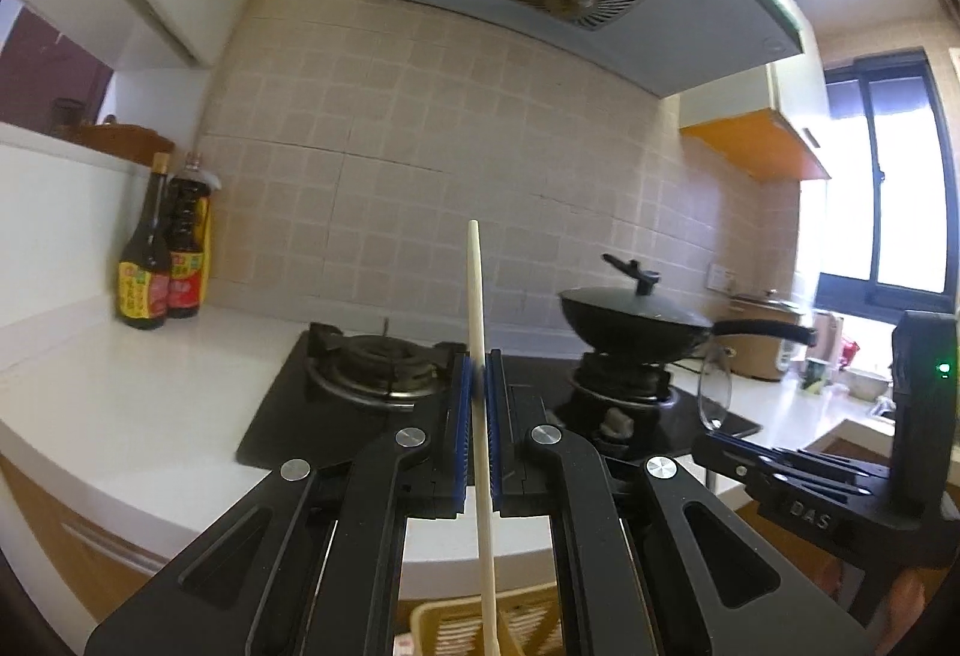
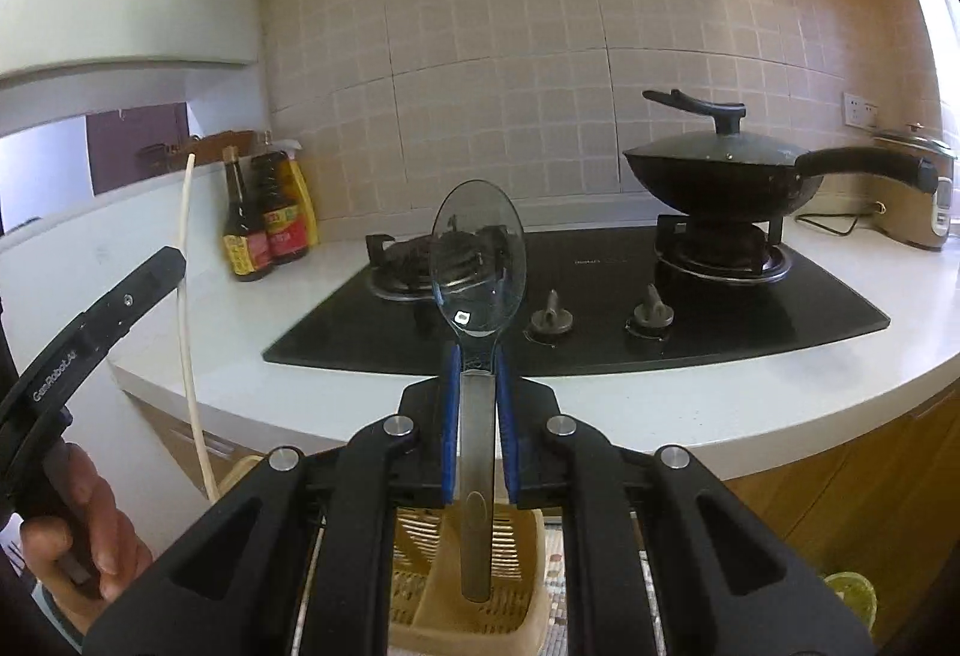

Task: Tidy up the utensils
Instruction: 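Carry chopstick and spoon over the beige basket and open both tools to drop them, then move both tools back over the utensils on the table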

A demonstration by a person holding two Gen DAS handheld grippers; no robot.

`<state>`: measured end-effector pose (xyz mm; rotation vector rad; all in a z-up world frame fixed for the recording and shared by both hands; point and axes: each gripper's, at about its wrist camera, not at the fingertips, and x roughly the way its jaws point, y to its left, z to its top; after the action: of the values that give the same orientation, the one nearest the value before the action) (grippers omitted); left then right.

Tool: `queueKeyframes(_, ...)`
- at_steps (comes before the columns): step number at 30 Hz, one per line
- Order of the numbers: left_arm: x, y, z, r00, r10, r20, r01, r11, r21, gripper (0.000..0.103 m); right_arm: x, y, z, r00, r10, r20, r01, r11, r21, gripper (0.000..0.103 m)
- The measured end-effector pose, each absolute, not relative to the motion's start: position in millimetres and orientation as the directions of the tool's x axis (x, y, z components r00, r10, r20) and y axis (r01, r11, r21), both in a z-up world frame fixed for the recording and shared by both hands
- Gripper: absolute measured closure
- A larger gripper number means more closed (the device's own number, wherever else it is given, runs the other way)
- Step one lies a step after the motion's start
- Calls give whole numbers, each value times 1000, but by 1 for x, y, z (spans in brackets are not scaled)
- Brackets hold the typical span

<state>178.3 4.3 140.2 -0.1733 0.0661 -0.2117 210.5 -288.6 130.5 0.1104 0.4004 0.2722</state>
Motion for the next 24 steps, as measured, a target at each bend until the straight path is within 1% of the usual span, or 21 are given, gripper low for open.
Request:
queueKeyframes(4, 188, 8, 124, 977, -202, -64, 188, 966, -178, 100, 213, -286, 115, 890, 267, -370, -231, 963, 139, 93)
queueKeyframes(9, 188, 13, 111, 969, -224, -102, 202, 960, -192, 99, 203, -293, 108, 875, 300, -379, -247, 952, 182, 92)
queueKeyframes(10, 187, 14, 110, 966, -234, -110, 210, 957, -199, 96, 199, -295, 108, 868, 312, -385, -256, 947, 192, 90)
queueKeyframes(11, 184, 16, 110, 961, -249, -119, 221, 953, -209, 89, 196, -297, 108, 861, 324, -392, -263, 943, 202, 87)
queueKeyframes(13, 177, 19, 111, 956, -264, -129, 231, 946, -229, 83, 189, -301, 109, 846, 344, -407, -271, 936, 226, 85)
queueKeyframes(15, 168, 23, 113, 949, -284, -139, 245, 938, -247, 77, 181, -305, 111, 834, 365, -414, -280, 926, 252, 80)
queueKeyframes(16, 161, 26, 115, 944, -298, -145, 255, 932, -258, 70, 174, -309, 113, 830, 372, -416, -278, 922, 269, 73)
queueKeyframes(17, 155, 29, 117, 940, -308, -151, 261, 928, -265, 63, 168, -311, 115, 830, 373, -416, -275, 921, 277, 62)
queueKeyframes(18, 149, 30, 118, 937, -314, -153, 267, 926, -268, 62, 162, -314, 117, 830, 372, -415, -271, 920, 283, 57)
queueKeyframes(19, 141, 32, 120, 933, -323, -157, 274, 923, -271, 61, 154, -316, 118, 831, 370, -416, -266, 920, 287, 55)
queueKeyframes(20, 134, 33, 121, 927, -336, -166, 284, 919, -273, 59, 149, -317, 120, 828, 369, -423, -264, 921, 287, 55)
queueKeyframes(23, 115, 32, 123, 903, -375, -210, 316, 911, -266, 58, 131, -319, 122, 817, 360, -451, -249, 925, 287, 55)
queueKeyframes(24, 109, 31, 123, 889, -390, -239, 329, 908, -260, 58, 126, -319, 122, 814, 353, -461, -241, 928, 285, 55)
